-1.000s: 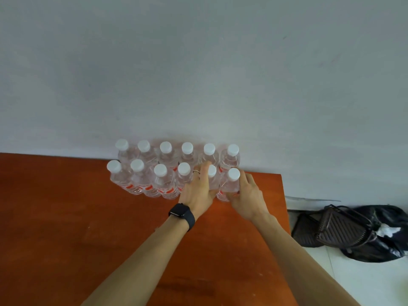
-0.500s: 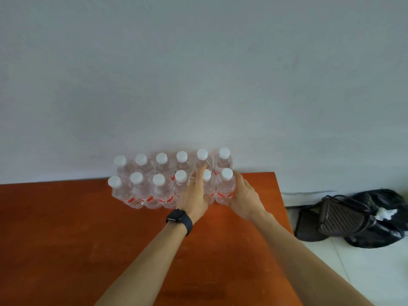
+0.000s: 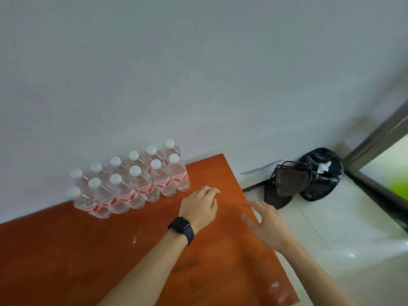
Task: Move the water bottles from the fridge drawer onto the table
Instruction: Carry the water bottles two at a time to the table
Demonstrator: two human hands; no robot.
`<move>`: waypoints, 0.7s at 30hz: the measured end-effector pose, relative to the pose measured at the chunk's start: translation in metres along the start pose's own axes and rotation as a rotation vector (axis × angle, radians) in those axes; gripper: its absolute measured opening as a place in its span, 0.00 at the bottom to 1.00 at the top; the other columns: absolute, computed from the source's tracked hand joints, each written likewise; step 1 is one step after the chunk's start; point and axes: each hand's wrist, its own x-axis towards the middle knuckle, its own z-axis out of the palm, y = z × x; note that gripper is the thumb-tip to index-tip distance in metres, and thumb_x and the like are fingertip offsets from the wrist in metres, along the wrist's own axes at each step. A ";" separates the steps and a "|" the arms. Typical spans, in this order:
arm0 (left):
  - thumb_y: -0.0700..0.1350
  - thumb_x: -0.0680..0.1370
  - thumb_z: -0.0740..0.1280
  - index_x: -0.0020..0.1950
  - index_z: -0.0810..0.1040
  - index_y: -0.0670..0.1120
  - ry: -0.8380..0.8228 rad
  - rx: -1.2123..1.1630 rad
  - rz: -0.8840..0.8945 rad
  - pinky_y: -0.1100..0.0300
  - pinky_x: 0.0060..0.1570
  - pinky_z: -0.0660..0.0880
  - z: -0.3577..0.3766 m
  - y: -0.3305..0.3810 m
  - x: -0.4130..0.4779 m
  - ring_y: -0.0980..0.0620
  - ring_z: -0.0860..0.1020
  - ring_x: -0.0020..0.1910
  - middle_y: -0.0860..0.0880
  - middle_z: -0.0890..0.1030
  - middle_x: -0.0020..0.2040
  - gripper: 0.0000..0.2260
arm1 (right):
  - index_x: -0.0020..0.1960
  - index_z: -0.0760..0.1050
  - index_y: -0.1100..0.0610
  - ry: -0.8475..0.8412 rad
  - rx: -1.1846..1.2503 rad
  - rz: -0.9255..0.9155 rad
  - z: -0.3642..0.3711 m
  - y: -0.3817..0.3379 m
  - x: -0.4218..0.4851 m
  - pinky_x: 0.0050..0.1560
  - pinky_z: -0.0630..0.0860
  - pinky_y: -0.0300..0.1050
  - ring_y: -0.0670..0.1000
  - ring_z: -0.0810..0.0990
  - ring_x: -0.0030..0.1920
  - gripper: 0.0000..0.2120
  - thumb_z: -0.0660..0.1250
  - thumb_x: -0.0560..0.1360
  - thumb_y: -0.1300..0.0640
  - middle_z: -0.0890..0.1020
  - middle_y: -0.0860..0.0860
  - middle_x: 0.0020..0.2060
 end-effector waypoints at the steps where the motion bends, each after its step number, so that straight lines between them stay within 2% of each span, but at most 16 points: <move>1: 0.49 0.82 0.58 0.66 0.76 0.56 -0.040 -0.012 0.061 0.57 0.49 0.77 0.011 0.026 -0.001 0.53 0.78 0.57 0.56 0.79 0.61 0.14 | 0.66 0.75 0.43 0.041 -0.012 0.034 -0.011 0.019 -0.027 0.67 0.65 0.42 0.48 0.73 0.67 0.16 0.65 0.80 0.46 0.77 0.41 0.63; 4: 0.49 0.83 0.59 0.68 0.77 0.54 -0.145 -0.046 0.239 0.55 0.62 0.71 0.044 0.118 -0.007 0.51 0.77 0.62 0.53 0.81 0.63 0.15 | 0.65 0.73 0.37 0.160 -0.072 0.208 -0.047 0.079 -0.119 0.70 0.66 0.46 0.47 0.69 0.69 0.14 0.60 0.81 0.41 0.75 0.37 0.65; 8: 0.51 0.81 0.59 0.69 0.76 0.55 -0.241 -0.012 0.498 0.51 0.69 0.64 0.082 0.262 -0.041 0.50 0.74 0.66 0.52 0.79 0.65 0.17 | 0.65 0.75 0.39 0.389 -0.102 0.429 -0.095 0.151 -0.262 0.71 0.66 0.50 0.51 0.68 0.72 0.14 0.59 0.81 0.41 0.76 0.39 0.66; 11: 0.53 0.81 0.60 0.70 0.75 0.56 -0.277 -0.013 0.701 0.52 0.68 0.65 0.100 0.370 -0.082 0.50 0.75 0.65 0.52 0.79 0.66 0.17 | 0.64 0.78 0.42 0.596 -0.093 0.589 -0.121 0.187 -0.376 0.72 0.64 0.47 0.50 0.69 0.71 0.14 0.61 0.81 0.44 0.78 0.42 0.65; 15: 0.53 0.81 0.61 0.70 0.75 0.56 -0.300 -0.061 0.941 0.54 0.65 0.69 0.107 0.510 -0.151 0.49 0.76 0.64 0.52 0.79 0.66 0.17 | 0.66 0.78 0.43 0.801 -0.119 0.816 -0.144 0.211 -0.520 0.74 0.63 0.49 0.49 0.67 0.73 0.16 0.61 0.81 0.44 0.77 0.41 0.66; 21: 0.54 0.80 0.61 0.71 0.73 0.57 -0.311 -0.107 1.268 0.53 0.66 0.68 0.116 0.679 -0.248 0.48 0.75 0.65 0.52 0.78 0.67 0.18 | 0.64 0.79 0.43 1.060 -0.113 1.058 -0.162 0.245 -0.676 0.72 0.59 0.43 0.49 0.67 0.72 0.14 0.64 0.80 0.46 0.78 0.43 0.65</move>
